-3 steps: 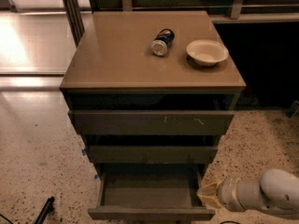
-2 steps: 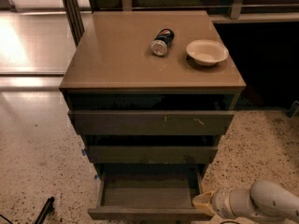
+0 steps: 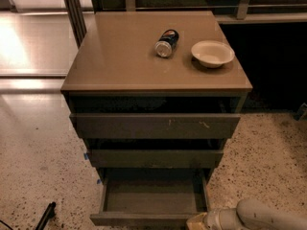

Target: Close bottom drawer

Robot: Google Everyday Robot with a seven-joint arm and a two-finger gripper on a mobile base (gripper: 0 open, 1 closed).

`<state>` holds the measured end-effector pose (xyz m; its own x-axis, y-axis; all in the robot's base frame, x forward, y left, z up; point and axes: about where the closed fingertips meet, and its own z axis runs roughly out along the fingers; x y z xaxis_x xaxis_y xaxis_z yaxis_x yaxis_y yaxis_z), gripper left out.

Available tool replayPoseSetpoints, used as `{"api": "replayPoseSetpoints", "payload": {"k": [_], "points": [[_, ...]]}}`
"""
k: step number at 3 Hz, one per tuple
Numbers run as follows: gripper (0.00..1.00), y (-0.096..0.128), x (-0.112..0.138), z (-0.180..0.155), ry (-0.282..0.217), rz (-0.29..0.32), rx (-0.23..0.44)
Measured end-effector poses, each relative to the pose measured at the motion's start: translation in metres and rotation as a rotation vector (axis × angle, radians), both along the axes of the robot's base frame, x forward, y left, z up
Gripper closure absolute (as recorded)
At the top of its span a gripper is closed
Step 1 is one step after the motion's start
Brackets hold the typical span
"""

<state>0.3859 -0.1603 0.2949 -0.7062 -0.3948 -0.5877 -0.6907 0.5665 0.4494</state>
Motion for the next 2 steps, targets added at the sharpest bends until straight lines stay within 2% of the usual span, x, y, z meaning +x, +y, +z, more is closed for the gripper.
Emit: {"api": "replayPoseSetpoints", "payload": {"k": [1,2], "points": [[1.00,0.006,-0.006,-0.044,0.078,-0.023,0.026],[1.00,0.011,-0.003,-0.075,0.127,-0.049,0.034]]}}
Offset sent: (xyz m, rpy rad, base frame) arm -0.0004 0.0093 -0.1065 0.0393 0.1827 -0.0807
